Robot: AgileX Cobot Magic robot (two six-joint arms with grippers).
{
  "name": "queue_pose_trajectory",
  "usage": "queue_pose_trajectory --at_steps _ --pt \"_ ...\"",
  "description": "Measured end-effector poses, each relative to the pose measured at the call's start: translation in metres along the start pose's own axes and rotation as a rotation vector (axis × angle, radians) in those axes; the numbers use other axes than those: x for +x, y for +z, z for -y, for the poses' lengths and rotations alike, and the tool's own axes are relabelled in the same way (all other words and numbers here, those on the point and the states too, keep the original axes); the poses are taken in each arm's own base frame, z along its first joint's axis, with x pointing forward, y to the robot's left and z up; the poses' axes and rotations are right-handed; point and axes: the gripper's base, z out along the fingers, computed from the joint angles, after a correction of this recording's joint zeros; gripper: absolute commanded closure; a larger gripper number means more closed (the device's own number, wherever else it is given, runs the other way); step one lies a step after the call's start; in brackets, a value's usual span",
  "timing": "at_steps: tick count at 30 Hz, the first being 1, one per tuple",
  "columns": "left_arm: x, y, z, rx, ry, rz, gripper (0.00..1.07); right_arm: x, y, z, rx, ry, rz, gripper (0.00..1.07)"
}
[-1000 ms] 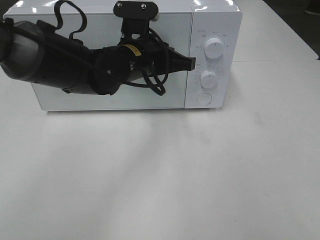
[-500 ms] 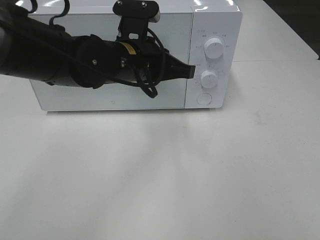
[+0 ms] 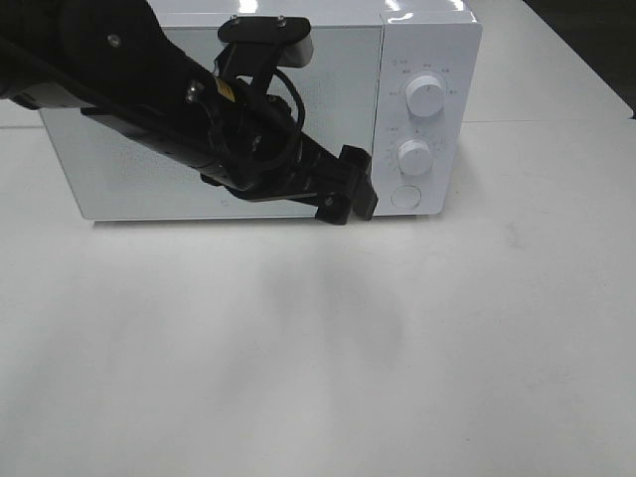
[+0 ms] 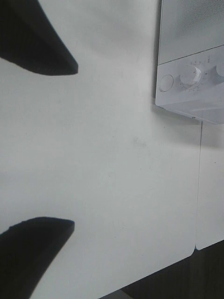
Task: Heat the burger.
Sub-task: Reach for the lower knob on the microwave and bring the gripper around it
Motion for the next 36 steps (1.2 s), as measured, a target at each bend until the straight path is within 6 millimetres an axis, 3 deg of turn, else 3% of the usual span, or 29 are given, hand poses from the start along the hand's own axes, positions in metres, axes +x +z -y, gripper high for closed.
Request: queue_pose_trajectory --at_steps 6,13,22,24,28,30,31,32,36 --pt "0.018 -0.02 0.004 0.021 0.067 -0.227 0.06 0.0 0.0 0.0 0.0 0.0 0.0 0.32" --pt "0.027 -0.035 0.001 0.028 0.046 -0.36 0.06 0.0 0.0 0.0 0.0 0.0 0.0 0.32" --pt "0.026 -0.066 -0.038 -0.024 -0.096 -0.403 0.06 0.0 0.0 0.0 0.0 0.0 0.0 0.32" --pt "0.025 -0.083 -0.057 -0.05 -0.154 -0.393 0.06 0.0 0.0 0.0 0.0 0.0 0.0 0.32" --pt "0.028 -0.1 -0.074 -0.075 -0.212 -0.385 0.06 0.0 0.0 0.0 0.0 0.0 0.0 0.32" --pt "0.033 -0.12 -0.092 -0.11 -0.281 -0.362 0.06 0.0 0.0 0.0 0.0 0.0 0.0 0.32" --pt "0.033 -0.12 -0.092 -0.11 -0.281 -0.362 0.06 0.0 0.0 0.0 0.0 0.0 0.0 0.32" --pt "0.038 -0.134 -0.102 -0.134 -0.319 -0.338 0.06 0.0 0.0 0.0 0.0 0.0 0.0 0.32" --pt "0.051 -0.159 -0.117 -0.183 -0.384 -0.31 0.06 0.0 0.0 0.0 0.0 0.0 0.0 0.32"
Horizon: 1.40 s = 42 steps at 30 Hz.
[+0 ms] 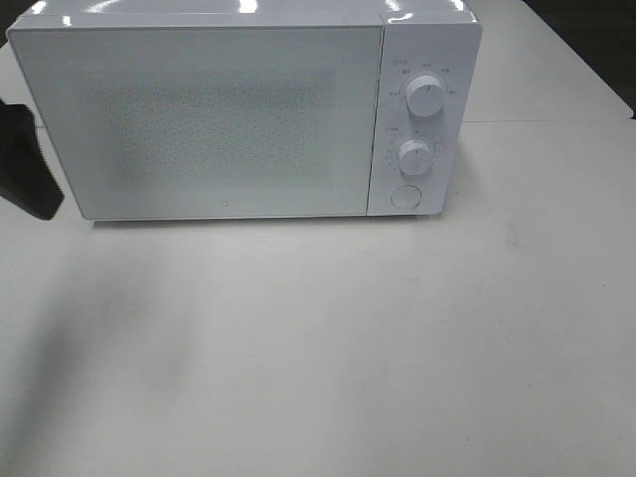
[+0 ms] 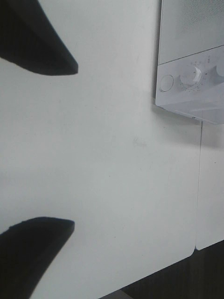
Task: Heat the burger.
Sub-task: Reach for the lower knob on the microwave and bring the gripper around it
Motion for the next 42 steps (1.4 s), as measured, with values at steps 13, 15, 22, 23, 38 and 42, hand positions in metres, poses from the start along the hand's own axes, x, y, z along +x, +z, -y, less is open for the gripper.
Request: queue_pose_trajectory --at_steps 13,15,22,23,38,42 --pt "0.062 -0.016 -0.04 -0.098 -0.163 0.025 0.06 0.0 0.0 0.0 0.0 0.0 0.0 0.32" --pt "0.081 -0.019 -0.036 -0.105 -0.162 0.045 0.06 0.0 0.0 0.0 0.0 0.0 0.0 0.32" --pt "0.11 -0.018 -0.03 -0.118 -0.153 0.073 0.06 0.0 0.0 0.0 0.0 0.0 0.0 0.32" --pt "0.115 -0.018 -0.029 -0.124 -0.15 0.085 0.06 0.0 0.0 0.0 0.0 0.0 0.0 0.32" --pt "0.169 -0.021 -0.02 -0.196 -0.099 0.234 0.06 0.0 0.0 0.0 0.0 0.0 0.0 0.32" --pt "0.178 -0.026 -0.017 -0.206 -0.097 0.28 0.06 0.0 0.0 0.0 0.0 0.0 0.0 0.32"
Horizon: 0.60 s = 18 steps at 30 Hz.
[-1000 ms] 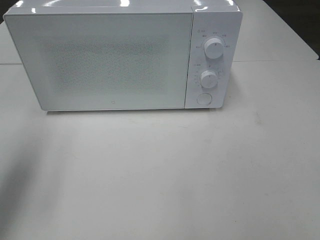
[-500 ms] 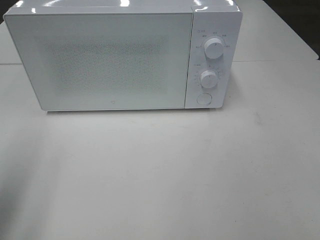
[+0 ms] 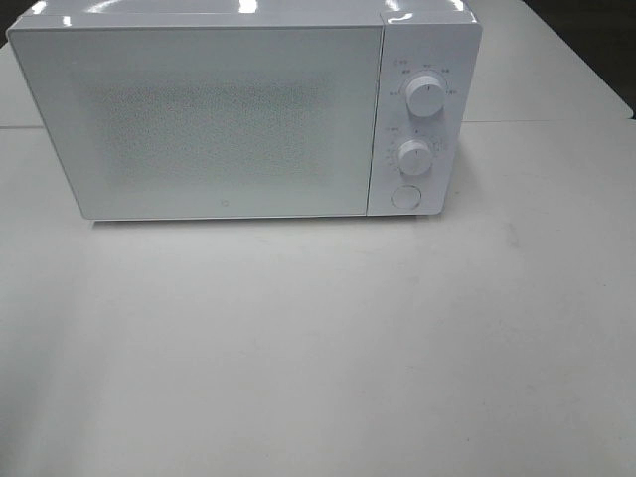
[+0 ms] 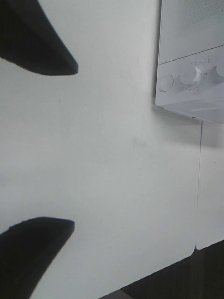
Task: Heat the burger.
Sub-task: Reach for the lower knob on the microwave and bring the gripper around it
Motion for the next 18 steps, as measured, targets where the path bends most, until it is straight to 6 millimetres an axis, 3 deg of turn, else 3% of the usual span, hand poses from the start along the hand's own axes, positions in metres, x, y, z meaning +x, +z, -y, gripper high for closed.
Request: queue_pose_trajectory --at_steps 11,18 --pt "0.017 -0.025 0.004 -0.014 0.02 0.19 0.06 0.0 0.0 0.0 0.0 0.0 0.0 0.32" --pt "0.041 -0.048 0.009 -0.028 0.044 0.392 0.06 0.0 0.0 0.0 0.0 0.0 0.0 0.32"
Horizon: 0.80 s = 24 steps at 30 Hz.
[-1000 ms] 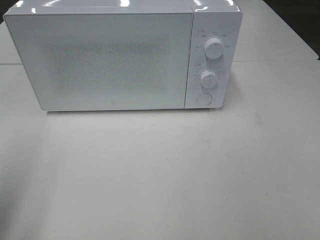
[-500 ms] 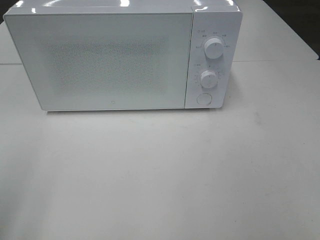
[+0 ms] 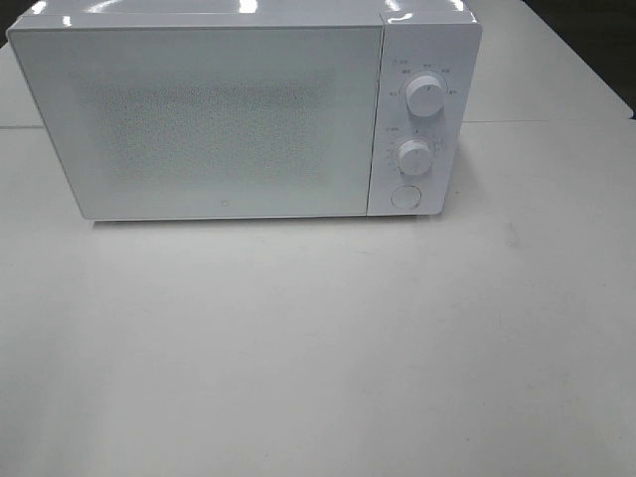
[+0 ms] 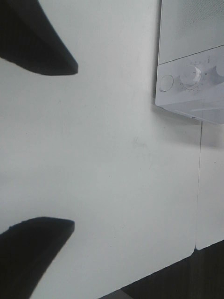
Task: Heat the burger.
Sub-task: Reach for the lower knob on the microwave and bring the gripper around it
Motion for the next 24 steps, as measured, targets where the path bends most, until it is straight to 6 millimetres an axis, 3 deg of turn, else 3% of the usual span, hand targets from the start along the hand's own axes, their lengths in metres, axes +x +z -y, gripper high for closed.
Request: queue_pose_trajectory --at_steps 7,24 --pt "0.016 -0.023 0.004 -0.011 0.02 0.172 0.06 0.0 0.0 0.0 0.0 0.0 0.0 0.32" --pt "0.017 -0.024 0.004 -0.012 0.022 0.181 0.06 0.0 0.0 0.0 0.0 0.0 0.0 0.32"
